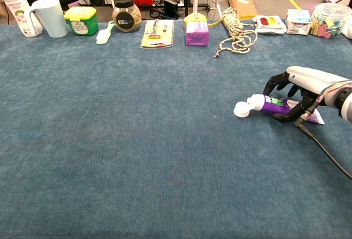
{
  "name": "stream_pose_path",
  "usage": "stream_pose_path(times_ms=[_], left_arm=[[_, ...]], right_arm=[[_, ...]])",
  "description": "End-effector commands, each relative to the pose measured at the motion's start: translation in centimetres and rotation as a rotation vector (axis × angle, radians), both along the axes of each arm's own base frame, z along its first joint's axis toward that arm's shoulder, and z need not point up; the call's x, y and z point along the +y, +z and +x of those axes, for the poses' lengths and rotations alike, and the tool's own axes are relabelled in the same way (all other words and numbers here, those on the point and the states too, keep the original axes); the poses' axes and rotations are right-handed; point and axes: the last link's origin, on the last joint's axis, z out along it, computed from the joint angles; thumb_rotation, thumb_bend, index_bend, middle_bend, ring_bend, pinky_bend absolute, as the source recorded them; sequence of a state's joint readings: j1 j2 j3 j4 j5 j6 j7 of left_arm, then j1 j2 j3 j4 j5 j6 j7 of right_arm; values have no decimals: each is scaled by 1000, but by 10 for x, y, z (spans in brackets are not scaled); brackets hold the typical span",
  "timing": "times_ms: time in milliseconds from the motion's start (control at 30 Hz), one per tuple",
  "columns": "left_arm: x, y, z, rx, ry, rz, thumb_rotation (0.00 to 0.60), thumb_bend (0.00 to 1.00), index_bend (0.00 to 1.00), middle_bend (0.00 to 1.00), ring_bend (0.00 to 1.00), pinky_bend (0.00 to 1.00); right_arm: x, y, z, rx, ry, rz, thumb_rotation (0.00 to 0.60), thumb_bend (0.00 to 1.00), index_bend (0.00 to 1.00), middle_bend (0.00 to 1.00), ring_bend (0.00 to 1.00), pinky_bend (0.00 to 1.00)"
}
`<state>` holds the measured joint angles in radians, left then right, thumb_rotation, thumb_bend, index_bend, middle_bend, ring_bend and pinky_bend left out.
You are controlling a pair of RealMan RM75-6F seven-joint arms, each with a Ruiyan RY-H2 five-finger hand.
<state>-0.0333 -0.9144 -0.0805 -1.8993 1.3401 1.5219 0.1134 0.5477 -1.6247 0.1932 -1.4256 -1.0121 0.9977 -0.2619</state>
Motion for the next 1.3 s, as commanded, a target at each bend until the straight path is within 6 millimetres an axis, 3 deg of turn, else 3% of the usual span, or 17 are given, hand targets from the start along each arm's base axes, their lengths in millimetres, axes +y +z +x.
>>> stream_pose_path(times_ms=[33,267,667,1033,1300], left_arm=[[-1,1,0,0,1,3,600,347,0,0,7,175],[-4,4,0,1,2,13,600,348,0,0,7,175],[-5,4,4,-3,-6,12,600,347,0,0,7,175],[0,-1,12,6,-34,-19,600,348,5,0,7,175],[15,-18,36,22,-133,-115,600,348,13,0,7,175]], right_arm=[[-2,0,-2,-20,-12,-9,600,346,426,306,260,280],[-8,4,-12,-60,-55,-19,600,347,545,417,376,405],[-10,25,-34,-206,-81,-50,600,357,693,588,601,727],[-2,33,-21,-288,32,-22,600,398,743,694,733,886],[3,33,-5,-372,60,2,600,398,753,737,793,930]])
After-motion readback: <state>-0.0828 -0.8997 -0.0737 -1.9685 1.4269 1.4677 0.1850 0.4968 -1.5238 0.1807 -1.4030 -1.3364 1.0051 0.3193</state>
